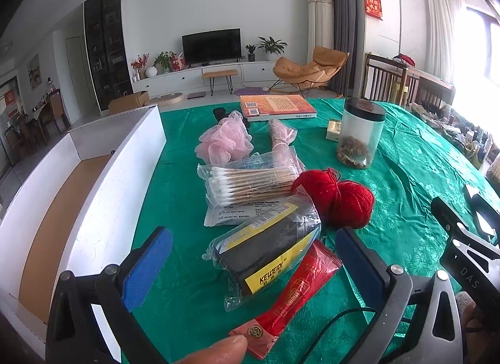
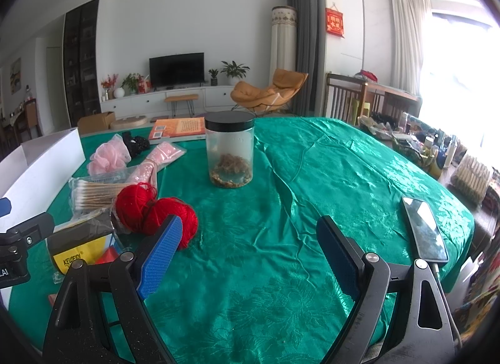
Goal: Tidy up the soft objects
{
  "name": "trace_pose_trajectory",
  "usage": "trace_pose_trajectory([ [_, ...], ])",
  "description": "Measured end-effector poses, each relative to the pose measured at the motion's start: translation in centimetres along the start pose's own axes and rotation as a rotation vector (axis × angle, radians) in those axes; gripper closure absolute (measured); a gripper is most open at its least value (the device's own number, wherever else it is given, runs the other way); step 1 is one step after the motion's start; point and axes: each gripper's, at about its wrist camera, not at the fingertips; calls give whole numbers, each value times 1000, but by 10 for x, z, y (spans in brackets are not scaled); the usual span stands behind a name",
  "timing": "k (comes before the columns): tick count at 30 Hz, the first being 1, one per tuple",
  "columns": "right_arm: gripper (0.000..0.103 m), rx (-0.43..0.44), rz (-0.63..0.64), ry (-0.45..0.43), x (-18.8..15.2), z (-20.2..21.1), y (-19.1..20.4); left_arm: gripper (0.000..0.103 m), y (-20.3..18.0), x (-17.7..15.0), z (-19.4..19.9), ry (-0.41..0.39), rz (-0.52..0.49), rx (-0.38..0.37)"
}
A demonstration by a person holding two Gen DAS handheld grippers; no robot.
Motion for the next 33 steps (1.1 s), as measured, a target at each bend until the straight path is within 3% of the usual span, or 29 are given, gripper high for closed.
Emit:
trace_pose_trajectory([
  [33, 13, 3, -5, 3, -2, -2, 0, 0, -1, -1, -6, 18, -1, 2],
])
Point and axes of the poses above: each gripper's, at about its wrist camera, not at the fingertips, and z roughly against the way its jaws point, y to its left, x to its top
